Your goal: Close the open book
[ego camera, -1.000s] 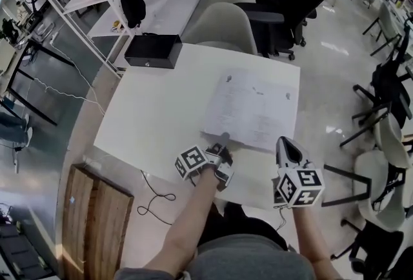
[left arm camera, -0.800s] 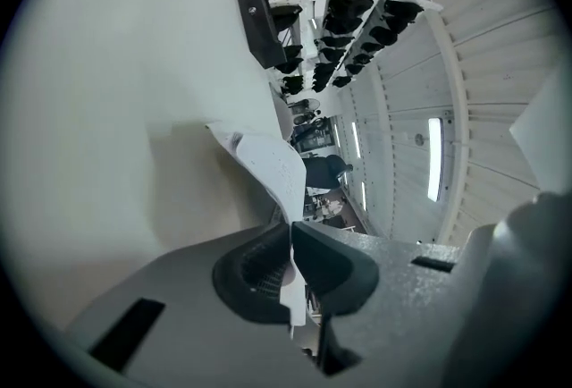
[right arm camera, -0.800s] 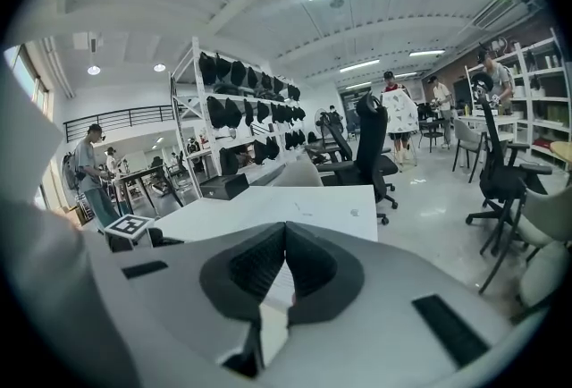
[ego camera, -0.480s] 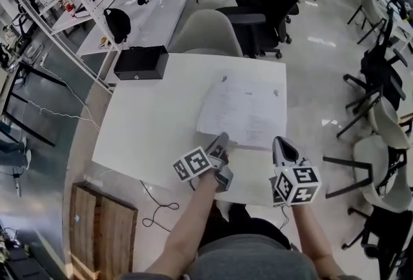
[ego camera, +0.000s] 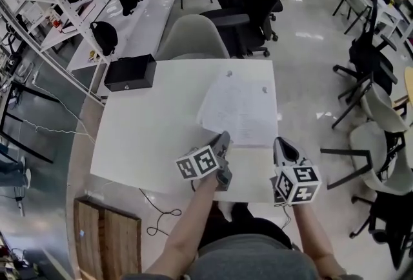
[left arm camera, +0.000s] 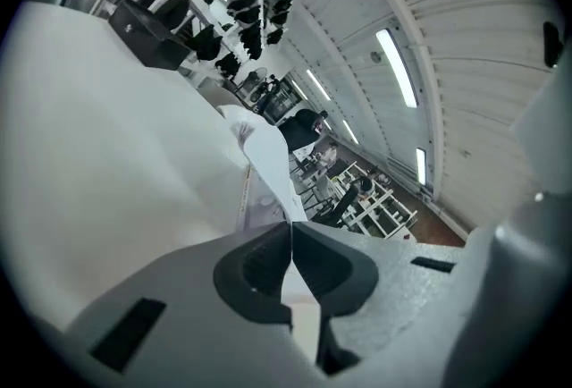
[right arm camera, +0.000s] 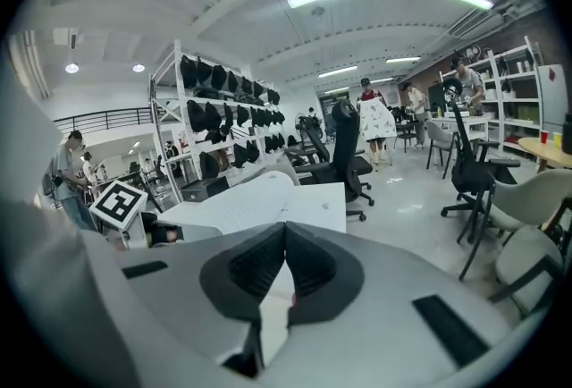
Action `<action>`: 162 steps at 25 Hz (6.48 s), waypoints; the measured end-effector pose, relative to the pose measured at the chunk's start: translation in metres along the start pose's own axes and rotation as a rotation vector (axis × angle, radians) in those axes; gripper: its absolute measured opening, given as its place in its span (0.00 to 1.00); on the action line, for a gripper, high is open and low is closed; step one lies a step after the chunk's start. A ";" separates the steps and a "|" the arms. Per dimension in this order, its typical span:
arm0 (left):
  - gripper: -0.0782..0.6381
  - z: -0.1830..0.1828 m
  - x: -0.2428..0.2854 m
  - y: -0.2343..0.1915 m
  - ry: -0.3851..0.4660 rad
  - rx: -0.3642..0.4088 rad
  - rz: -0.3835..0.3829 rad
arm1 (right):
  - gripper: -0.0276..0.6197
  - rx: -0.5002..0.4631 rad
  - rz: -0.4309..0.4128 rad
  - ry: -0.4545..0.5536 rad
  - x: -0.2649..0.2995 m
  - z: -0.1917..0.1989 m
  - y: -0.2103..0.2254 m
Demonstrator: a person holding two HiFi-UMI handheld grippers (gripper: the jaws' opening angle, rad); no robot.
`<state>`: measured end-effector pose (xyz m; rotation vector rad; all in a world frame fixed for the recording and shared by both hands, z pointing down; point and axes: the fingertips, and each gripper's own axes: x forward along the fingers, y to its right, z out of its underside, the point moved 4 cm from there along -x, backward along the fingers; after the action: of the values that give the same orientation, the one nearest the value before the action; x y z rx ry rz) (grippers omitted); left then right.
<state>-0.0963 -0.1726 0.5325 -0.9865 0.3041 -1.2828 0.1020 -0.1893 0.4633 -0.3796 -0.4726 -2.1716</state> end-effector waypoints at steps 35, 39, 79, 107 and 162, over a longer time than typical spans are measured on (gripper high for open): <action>0.12 0.056 0.058 0.038 -0.491 0.805 -0.156 | 0.05 0.098 0.162 -0.009 -0.030 0.017 0.039; 0.13 0.062 0.060 0.036 -0.533 0.819 -0.163 | 0.05 0.103 0.171 -0.009 -0.032 0.019 0.041; 0.31 0.088 0.071 0.034 -0.720 0.961 -0.113 | 0.05 0.137 0.229 -0.031 -0.042 0.028 0.061; 0.37 0.053 0.031 0.077 -0.487 0.939 0.017 | 0.05 0.139 0.195 -0.005 -0.045 0.026 0.042; 0.12 -0.041 -0.045 0.068 0.029 0.747 -0.017 | 0.05 0.023 0.132 0.122 -0.042 -0.013 0.000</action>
<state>-0.0938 -0.1534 0.4434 -0.3323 -0.1643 -1.2784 0.1257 -0.1664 0.4341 -0.2564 -0.3929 -2.0460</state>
